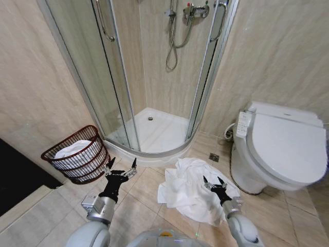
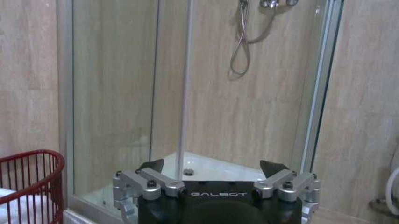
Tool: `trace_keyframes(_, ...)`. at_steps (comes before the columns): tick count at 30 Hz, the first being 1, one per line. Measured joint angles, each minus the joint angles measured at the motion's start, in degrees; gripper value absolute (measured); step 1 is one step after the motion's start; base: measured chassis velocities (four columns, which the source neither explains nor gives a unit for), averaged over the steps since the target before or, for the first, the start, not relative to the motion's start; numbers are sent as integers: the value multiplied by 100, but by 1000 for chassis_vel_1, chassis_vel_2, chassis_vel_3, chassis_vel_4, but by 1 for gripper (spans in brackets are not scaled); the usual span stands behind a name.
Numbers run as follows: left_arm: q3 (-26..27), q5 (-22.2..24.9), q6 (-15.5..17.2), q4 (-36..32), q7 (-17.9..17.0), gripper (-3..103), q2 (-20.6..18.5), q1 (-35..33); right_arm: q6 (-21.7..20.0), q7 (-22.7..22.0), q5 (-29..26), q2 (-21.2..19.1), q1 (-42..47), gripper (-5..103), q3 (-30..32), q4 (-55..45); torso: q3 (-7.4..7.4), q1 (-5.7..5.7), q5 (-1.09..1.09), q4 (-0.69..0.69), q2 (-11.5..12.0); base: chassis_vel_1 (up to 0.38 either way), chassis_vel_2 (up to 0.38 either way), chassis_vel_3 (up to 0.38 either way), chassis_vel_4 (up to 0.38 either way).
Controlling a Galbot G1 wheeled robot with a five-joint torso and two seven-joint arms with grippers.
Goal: Discard the used towel into the hamper.
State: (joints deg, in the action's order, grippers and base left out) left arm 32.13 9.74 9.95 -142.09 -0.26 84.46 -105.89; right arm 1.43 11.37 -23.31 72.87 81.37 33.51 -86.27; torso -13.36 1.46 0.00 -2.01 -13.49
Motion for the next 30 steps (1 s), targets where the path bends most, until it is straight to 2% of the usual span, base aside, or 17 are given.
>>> trace_keyframes(9,0,0,0,0,0,100,0,0,-43,20,40,-2,-565,100,-434,719,0,0,1,0,-1,0,0,0,0)
trace_keyframes(17,1,0,0,0,0,100,0,0,-244,-83,224,17,-1231,100,-731,1444,0,0,-1,-1,-1,0,0,0,0)
trace_keyframes(30,0,0,0,0,0,100,0,0,30,-111,604,255,-2148,100,-1297,2792,-1,0,1,0,-1,0,0,0,0)
